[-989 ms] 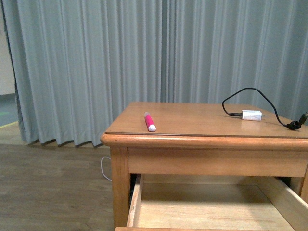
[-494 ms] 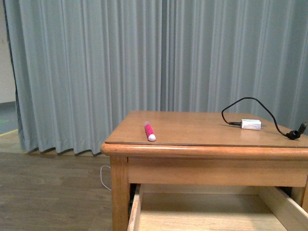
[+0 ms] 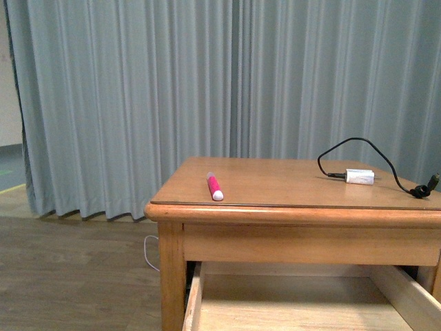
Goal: Place pink marker in drawer with both arms
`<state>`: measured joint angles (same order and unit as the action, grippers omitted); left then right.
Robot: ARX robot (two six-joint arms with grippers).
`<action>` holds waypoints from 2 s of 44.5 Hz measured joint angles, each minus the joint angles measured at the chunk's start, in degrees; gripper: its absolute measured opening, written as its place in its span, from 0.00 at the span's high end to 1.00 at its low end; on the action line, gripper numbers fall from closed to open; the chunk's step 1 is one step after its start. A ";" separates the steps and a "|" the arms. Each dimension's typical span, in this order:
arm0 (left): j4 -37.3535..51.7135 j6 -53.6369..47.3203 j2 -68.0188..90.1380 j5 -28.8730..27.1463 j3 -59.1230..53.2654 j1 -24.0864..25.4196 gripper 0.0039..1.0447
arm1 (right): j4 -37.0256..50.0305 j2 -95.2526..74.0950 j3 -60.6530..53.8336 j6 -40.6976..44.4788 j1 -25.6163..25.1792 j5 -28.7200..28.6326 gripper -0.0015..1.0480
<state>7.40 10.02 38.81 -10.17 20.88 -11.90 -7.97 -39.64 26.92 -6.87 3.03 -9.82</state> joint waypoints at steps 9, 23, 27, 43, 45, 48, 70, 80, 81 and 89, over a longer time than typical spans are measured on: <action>5.60 -2.97 20.81 0.15 13.99 -1.88 0.06 | 0.00 0.00 0.00 0.00 0.00 0.00 0.08; 0.42 -4.81 46.75 0.24 42.05 -6.05 0.06 | 0.00 0.00 0.00 0.00 0.00 0.00 0.08; -2.03 -4.85 52.61 -0.33 48.76 -6.95 0.06 | 0.00 0.00 0.00 0.00 0.00 0.00 0.08; -11.74 -3.76 70.27 -0.79 70.42 -10.21 0.06 | 0.00 0.00 0.00 -0.02 0.00 0.00 0.08; -13.00 -3.69 71.69 -0.76 72.32 -10.34 0.06 | 0.00 0.00 0.00 0.00 0.00 0.00 0.08; -14.16 -3.63 73.33 -0.81 74.34 -10.40 0.06 | 0.00 0.00 0.00 -0.02 0.00 0.00 0.08; -19.82 -3.08 82.07 -0.20 84.46 -11.50 0.06 | 0.00 0.00 0.00 0.00 0.00 0.00 0.08; -21.03 -5.11 83.27 -0.70 86.27 -12.44 0.06 | 0.00 0.00 0.00 0.00 0.00 0.00 0.08; -21.22 -5.33 83.34 -0.79 86.31 -12.50 0.06 | 0.00 0.00 0.00 0.00 0.00 0.00 0.08; -22.67 -6.45 83.36 -1.44 86.75 -12.57 0.06 | 0.00 0.00 0.00 -0.02 0.00 0.00 0.08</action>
<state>-15.27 3.57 122.17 -11.62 107.63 -24.47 -7.97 -39.64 26.92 -6.90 3.03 -9.82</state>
